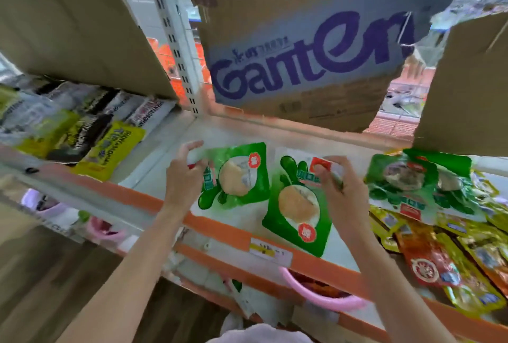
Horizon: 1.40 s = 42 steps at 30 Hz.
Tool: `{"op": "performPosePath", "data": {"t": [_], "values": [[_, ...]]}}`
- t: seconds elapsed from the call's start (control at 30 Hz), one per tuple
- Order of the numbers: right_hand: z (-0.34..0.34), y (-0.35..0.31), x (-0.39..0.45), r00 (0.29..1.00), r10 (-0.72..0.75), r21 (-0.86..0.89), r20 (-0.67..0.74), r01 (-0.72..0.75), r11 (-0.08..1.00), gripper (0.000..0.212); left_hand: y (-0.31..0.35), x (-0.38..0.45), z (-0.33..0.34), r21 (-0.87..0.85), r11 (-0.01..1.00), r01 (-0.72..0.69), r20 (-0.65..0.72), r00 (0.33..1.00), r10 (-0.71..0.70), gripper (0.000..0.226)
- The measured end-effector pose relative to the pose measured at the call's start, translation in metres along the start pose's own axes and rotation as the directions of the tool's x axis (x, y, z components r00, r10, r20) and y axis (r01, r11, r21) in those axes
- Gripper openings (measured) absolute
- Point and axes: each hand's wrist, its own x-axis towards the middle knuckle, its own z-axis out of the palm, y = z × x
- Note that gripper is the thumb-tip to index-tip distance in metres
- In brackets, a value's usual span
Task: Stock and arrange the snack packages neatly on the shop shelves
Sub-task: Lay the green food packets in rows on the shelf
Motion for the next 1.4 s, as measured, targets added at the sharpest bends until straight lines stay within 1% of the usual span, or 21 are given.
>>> {"op": "performPosePath", "data": {"t": [0.07, 0.13, 0.17, 0.27, 0.33, 0.4, 0.43, 0.5, 0.57, 0.63, 0.73, 0.87, 0.93, 0.97, 1.03, 1.1, 1.17, 1.2, 1.23, 1.3, 1.4], "values": [[0.033, 0.003, 0.009, 0.993, 0.113, -0.084, 0.03, -0.11, 0.99, 0.04, -0.011, 0.026, -0.017, 0.044, 0.999, -0.003, 0.064, 0.998, 0.0, 0.032], [0.06, 0.008, 0.01, 0.968, 0.234, -0.28, 0.087, -0.202, 0.939, 0.072, -0.024, 0.05, -0.031, 0.188, 0.982, -0.031, 0.138, 0.99, 0.005, 0.031], [0.071, 0.012, 0.007, 0.959, 0.263, -0.395, 0.108, -0.201, 0.896, 0.078, -0.031, 0.061, -0.035, 0.253, 0.966, -0.051, 0.178, 0.984, 0.006, 0.031], [0.093, 0.02, -0.014, 0.966, 0.2, -0.635, 0.165, -0.051, 0.771, 0.06, -0.048, 0.089, -0.04, 0.38, 0.912, -0.157, 0.271, 0.961, 0.052, 0.033], [0.101, 0.02, -0.024, 0.984, 0.156, -0.658, 0.081, -0.065, 0.75, 0.044, -0.056, 0.102, -0.035, 0.461, 0.853, -0.244, 0.316, 0.943, 0.099, 0.031], [0.103, 0.019, -0.026, 0.989, 0.146, -0.691, -0.012, -0.114, 0.714, 0.038, -0.063, 0.108, -0.024, 0.57, 0.746, -0.346, 0.327, 0.928, 0.18, 0.032], [0.103, 0.018, -0.027, 0.986, 0.164, -0.735, -0.009, -0.117, 0.668, 0.037, -0.065, 0.106, -0.017, 0.605, 0.692, -0.394, 0.333, 0.914, 0.229, 0.033], [0.103, 0.017, -0.026, 0.975, 0.22, -0.788, 0.02, -0.12, 0.603, 0.036, -0.064, 0.096, -0.003, 0.597, 0.632, -0.494, 0.365, 0.869, 0.335, 0.03], [0.103, 0.017, -0.027, 0.975, 0.221, -0.771, 0.019, -0.126, 0.624, 0.036, -0.065, 0.08, 0.008, 0.552, 0.593, -0.587, 0.412, 0.81, 0.417, 0.028], [0.105, 0.013, -0.031, 0.98, 0.195, -0.752, 0.044, -0.096, 0.652, 0.04, -0.069, 0.064, 0.012, 0.516, 0.564, -0.644, 0.481, 0.763, 0.431, 0.028], [0.115, 0.013, -0.042, 0.972, 0.172, -0.729, 0.162, 0.001, 0.685, 0.06, -0.079, 0.052, 0.007, 0.466, 0.514, -0.72, 0.603, 0.683, 0.411, 0.034], [0.134, 0.013, -0.042, 0.957, 0.193, -0.767, 0.215, 0.043, 0.64, 0.077, -0.086, 0.063, -0.005, 0.264, 0.517, -0.814, 0.701, 0.53, 0.478, 0.042], [0.148, 0.011, -0.035, 0.952, 0.221, -0.788, 0.214, 0.034, 0.615, 0.08, -0.084, 0.073, -0.012, 0.188, 0.468, -0.863, 0.714, 0.447, 0.538, 0.036], [0.154, 0.009, -0.031, 0.948, 0.238, -0.791, 0.212, 0.023, 0.612, 0.083, -0.084, 0.077, -0.016, 0.188, 0.447, -0.875, 0.707, 0.436, 0.557, 0.03], [0.164, 0.008, -0.022, 0.94, 0.271, -0.763, 0.206, -0.019, 0.646, 0.089, -0.087, 0.082, -0.024, 0.26, 0.46, -0.849, 0.67, 0.501, 0.548, 0.031], [0.169, 0.007, -0.014, 0.918, 0.317, -0.685, 0.239, -0.072, 0.725, 0.096, -0.095, 0.083, -0.033, 0.37, 0.531, -0.762, 0.602, 0.632, 0.487, 0.047], [0.167, 0.003, -0.009, 0.88, 0.351, -0.553, 0.318, -0.129, 0.823, 0.108, -0.108, 0.082, -0.042, 0.464, 0.593, -0.659, 0.557, 0.737, 0.383, 0.058], [0.165, 0.0, -0.008, 0.865, 0.361, -0.457, 0.349, -0.179, 0.871, 0.111, -0.115, 0.082, -0.046, 0.484, 0.622, -0.615, 0.557, 0.765, 0.324, 0.061], [0.162, -0.004, -0.009, 0.857, 0.367, -0.351, 0.362, -0.24, 0.905, 0.112, -0.121, 0.083, -0.048, 0.481, 0.648, -0.591, 0.566, 0.773, 0.286, 0.063], [0.158, -0.012, -0.013, 0.869, 0.377, -0.173, 0.32, -0.337, 0.925, 0.104, -0.127, 0.087, -0.052, 0.427, 0.662, -0.616, 0.601, 0.74, 0.302, 0.062], [0.157, -0.017, -0.022, 0.928, 0.306, -0.111, 0.215, -0.288, 0.951, 0.077, -0.123, 0.099, -0.051, 0.268, 0.706, -0.656, 0.665, 0.656, 0.357, 0.057]]}}
